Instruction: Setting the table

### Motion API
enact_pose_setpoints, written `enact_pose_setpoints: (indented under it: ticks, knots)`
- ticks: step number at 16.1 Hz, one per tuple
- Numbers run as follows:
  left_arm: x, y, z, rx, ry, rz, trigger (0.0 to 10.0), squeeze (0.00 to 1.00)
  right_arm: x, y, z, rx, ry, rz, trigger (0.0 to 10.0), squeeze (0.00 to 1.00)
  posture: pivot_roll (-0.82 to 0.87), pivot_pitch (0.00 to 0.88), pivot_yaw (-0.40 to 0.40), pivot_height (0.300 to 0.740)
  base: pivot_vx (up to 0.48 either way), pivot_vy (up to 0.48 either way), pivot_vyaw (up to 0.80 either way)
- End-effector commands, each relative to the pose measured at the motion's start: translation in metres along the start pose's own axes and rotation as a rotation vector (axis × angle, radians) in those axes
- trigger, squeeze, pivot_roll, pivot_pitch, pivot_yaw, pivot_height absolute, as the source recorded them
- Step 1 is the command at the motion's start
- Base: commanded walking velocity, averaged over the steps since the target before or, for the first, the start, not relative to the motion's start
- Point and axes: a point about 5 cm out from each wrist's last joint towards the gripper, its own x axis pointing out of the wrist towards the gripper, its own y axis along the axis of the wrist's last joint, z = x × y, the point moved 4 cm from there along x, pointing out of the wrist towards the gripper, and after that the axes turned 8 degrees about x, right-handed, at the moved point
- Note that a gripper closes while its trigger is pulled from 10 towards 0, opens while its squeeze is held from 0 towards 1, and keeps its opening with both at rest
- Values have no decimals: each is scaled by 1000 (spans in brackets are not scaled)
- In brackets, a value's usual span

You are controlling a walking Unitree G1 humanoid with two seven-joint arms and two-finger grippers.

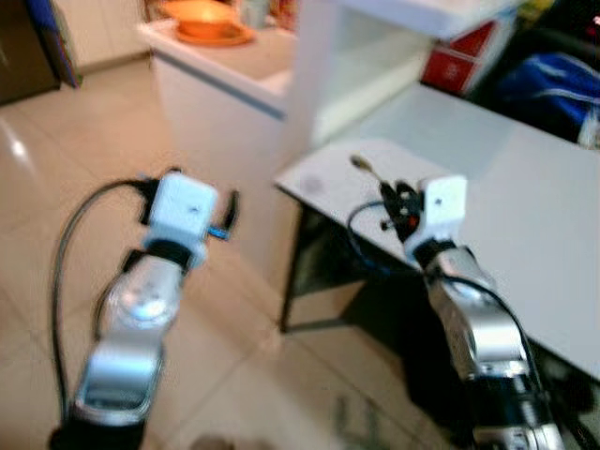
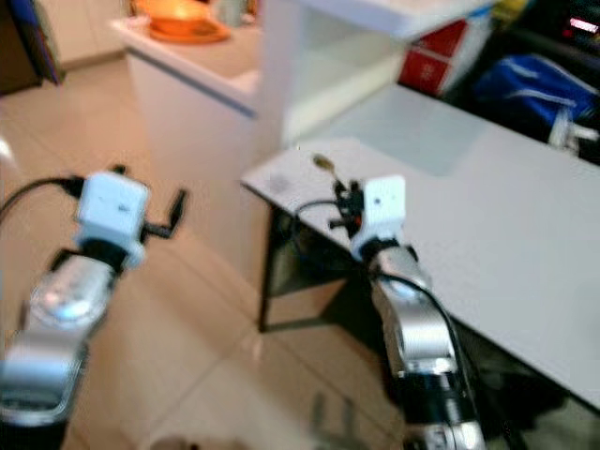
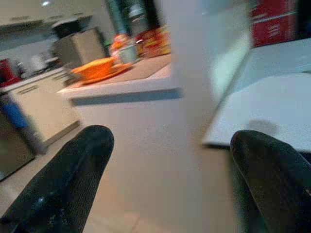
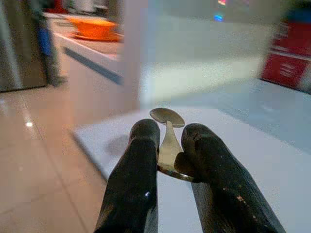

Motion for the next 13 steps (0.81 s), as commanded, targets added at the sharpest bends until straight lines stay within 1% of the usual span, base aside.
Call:
enact_pose_setpoints:
  ticks: [1, 2, 3, 4, 5, 6, 7, 10, 13]
  knots:
    - [1, -1, -7, 10, 27, -9, 10000, 0, 3, 8, -2, 14, -7, 30, 10000, 0, 65, 0, -84, 740, 0, -480, 0]
    - [1, -1, -8, 9, 29, -10, 10000, 0, 3, 8, -2, 20, -9, 31, 10000, 0, 65, 0, -84, 740, 0, -480, 0]
    - [2, -3, -7, -19, 29, -20, 10000, 0, 3, 8, -2, 25, -14, 32, 10000, 0, 63, 0, -82, 740, 0, 0, 0]
    - [3, 0, -5, -35, 29, -9, 10000, 0, 2, 7, -2, 37, -20, 31, 10000, 0, 63, 0, -82, 740, 0, 0, 0]
    - [4, 0, -5, -34, 29, -12, 10000, 0, 2, 5, -1, 78, -34, 26, 10000, 0, 64, 0, -83, 740, 0, 0, 0]
    - [4, -2, -5, -35, 31, -26, 10000, 0, 2, 4, 0, 97, -47, 20, 10000, 0, 63, 0, -82, 740, 0, 480, 0]
    - [5, -5, -6, -31, 34, -40, 10000, 0, 3, 4, 1, 96, -52, 21, 10000, 0, 63, 0, -82, 740, 0, 480, -800]
    - [7, -6, -9, -14, 41, -41, 10000, 0, 2, 4, 1, 100, -57, 21, 10000, 0, 62, 0, -80, 740, 0, 480, -800]
    - [7, -5, -8, -18, 42, -36, 10000, 0, 3, 1, -5, 109, -41, 9, 10000, 0, 64, 0, -72, 740, 0, 480, -800]
